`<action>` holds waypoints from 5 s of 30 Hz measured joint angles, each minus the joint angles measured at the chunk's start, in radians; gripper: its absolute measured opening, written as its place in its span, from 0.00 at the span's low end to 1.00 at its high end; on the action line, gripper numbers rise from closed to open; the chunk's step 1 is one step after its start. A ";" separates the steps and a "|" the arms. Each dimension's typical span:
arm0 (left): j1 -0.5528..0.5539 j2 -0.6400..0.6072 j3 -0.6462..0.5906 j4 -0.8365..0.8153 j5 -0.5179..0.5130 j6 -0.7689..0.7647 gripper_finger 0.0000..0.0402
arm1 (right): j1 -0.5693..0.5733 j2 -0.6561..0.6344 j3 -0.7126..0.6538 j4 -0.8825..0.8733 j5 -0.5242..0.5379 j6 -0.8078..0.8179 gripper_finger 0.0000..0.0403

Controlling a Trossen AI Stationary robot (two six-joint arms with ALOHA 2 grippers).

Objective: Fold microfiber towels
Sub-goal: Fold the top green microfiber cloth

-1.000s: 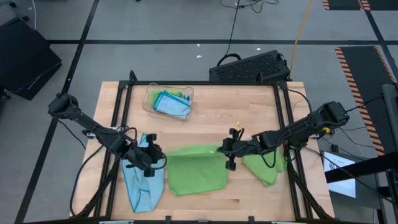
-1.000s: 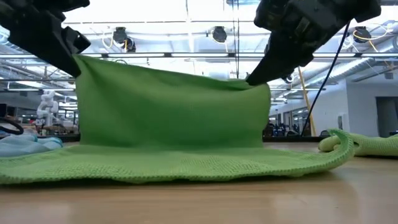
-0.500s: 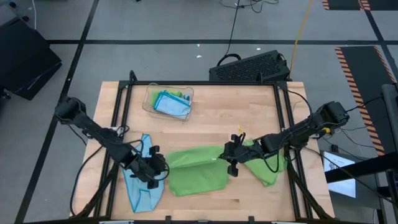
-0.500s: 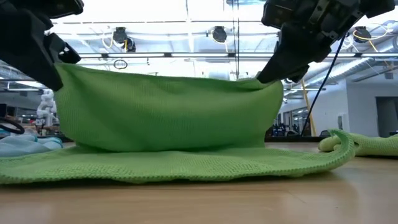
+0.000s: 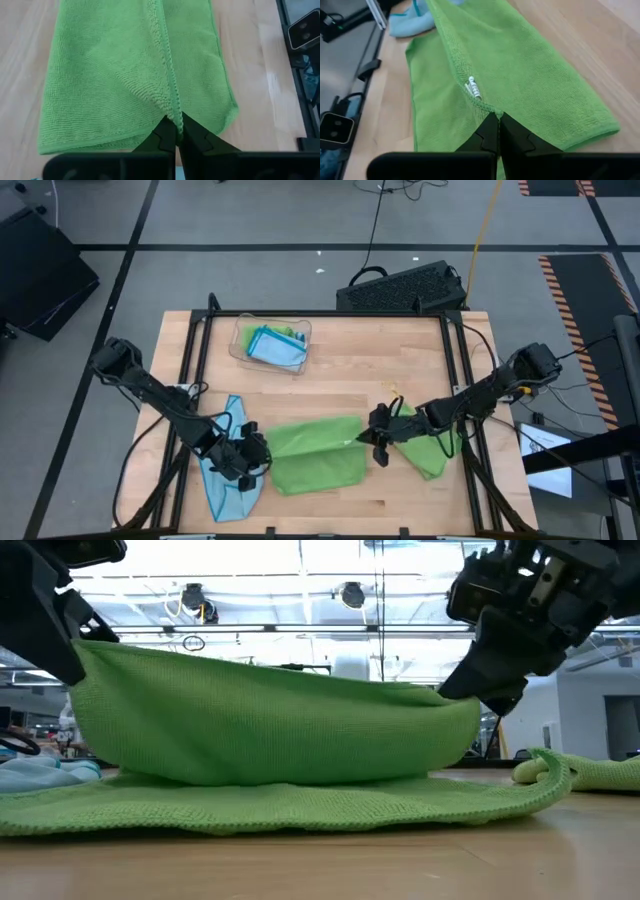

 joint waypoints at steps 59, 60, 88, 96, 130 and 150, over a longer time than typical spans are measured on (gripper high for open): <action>-0.056 0.123 0.001 0.217 0.071 -0.110 0.09 | 0.066 0.229 -0.023 0.235 -0.098 0.090 0.15; -0.061 0.123 0.001 0.226 0.071 -0.113 0.12 | 0.066 0.229 -0.023 0.234 -0.099 0.089 0.17; -0.101 0.123 0.001 0.243 -0.193 -0.043 0.58 | 0.103 0.079 -0.023 0.187 -0.008 0.048 0.37; -0.125 0.146 0.001 0.271 -0.191 -0.046 0.58 | 0.165 0.113 -0.022 0.310 0.113 -0.012 0.33; -0.162 0.370 0.002 0.565 0.003 0.041 0.58 | 0.217 0.355 0.092 0.355 -0.137 -0.079 0.04; -0.095 0.290 0.002 0.640 -0.054 0.299 0.58 | 0.201 0.467 0.165 0.344 -0.039 -0.064 0.02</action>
